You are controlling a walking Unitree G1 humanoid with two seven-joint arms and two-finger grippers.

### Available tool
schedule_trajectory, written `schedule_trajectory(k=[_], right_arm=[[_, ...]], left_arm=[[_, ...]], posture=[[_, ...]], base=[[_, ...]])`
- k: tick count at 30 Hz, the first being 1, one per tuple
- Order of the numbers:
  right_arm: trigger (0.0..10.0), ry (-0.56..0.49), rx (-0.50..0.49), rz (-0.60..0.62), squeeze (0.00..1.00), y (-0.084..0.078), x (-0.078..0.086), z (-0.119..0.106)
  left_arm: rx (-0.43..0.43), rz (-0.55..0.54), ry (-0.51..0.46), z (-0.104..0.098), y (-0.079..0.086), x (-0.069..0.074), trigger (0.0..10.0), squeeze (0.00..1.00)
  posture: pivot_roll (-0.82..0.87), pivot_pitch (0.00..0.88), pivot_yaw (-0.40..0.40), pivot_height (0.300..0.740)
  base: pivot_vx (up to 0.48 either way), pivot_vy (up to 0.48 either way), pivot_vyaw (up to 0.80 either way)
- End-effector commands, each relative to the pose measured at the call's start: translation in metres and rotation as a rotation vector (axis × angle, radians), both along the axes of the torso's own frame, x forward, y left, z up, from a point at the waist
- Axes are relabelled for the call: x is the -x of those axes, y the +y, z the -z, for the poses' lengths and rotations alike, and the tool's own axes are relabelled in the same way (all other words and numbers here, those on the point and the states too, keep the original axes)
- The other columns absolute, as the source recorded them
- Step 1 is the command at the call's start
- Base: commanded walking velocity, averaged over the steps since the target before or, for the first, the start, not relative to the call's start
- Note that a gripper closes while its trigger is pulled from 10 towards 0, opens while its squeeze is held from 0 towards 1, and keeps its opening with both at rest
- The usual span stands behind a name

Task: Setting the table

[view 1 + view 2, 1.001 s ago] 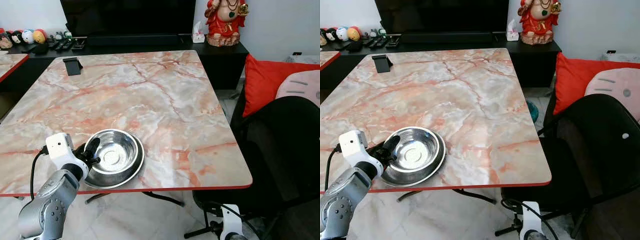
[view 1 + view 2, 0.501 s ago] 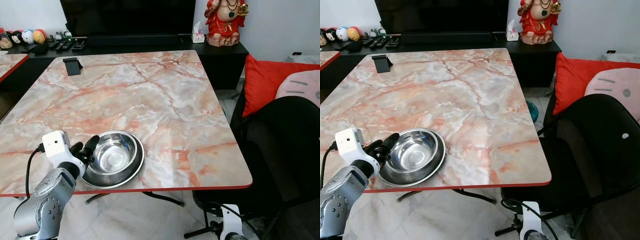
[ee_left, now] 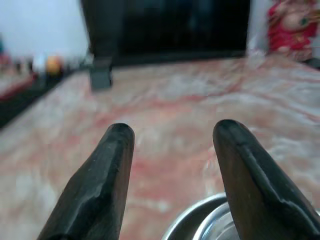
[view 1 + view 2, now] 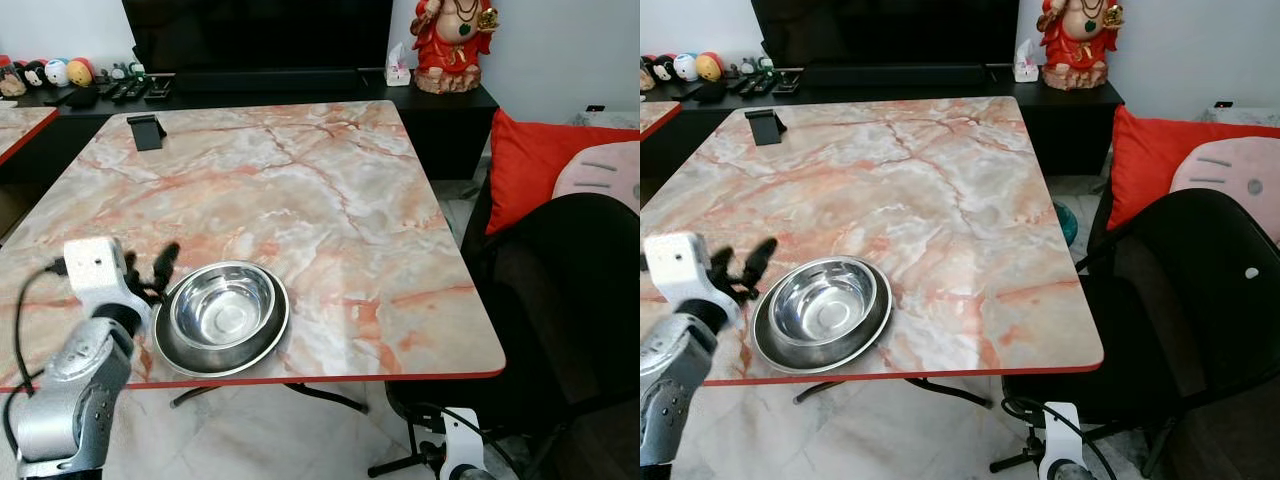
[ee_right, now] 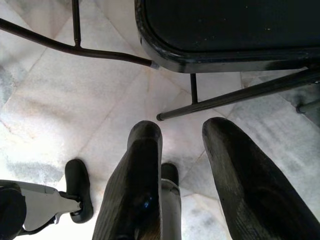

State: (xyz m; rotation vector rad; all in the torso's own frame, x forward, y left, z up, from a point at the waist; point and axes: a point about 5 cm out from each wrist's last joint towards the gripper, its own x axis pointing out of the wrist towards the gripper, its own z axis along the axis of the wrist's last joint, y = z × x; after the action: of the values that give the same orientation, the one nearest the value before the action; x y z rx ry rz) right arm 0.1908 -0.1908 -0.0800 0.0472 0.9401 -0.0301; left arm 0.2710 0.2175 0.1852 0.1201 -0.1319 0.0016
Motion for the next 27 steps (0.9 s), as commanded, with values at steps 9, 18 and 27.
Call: schedule_trajectory(k=[9, 18, 27], right_arm=[[10.0, 0.003, 0.003, 0.008, 0.00, 0.001, 0.001, 0.001], [10.0, -0.009, 0.016, 0.009, 0.00, -0.002, -0.001, -0.001], [10.0, -0.012, 0.033, 0.002, 0.00, -0.006, -0.002, -0.002]], left_arm=[[-0.009, 0.031, -0.027, 0.032, -0.034, 0.009, 10.0, 0.00], [0.044, -0.012, -0.064, 0.039, -0.032, 0.010, 10.0, 0.00], [0.041, -0.031, -0.100, 0.037, -0.031, 0.008, 10.0, 0.00]], posture=[[-0.03, 0.000, 0.014, 0.707], [-0.04, 0.000, -0.013, 0.707], [-0.06, 0.000, -0.025, 0.707]], base=[[0.000, 0.000, 0.00], [0.000, 0.000, 0.00], [0.000, 0.000, 0.00]])
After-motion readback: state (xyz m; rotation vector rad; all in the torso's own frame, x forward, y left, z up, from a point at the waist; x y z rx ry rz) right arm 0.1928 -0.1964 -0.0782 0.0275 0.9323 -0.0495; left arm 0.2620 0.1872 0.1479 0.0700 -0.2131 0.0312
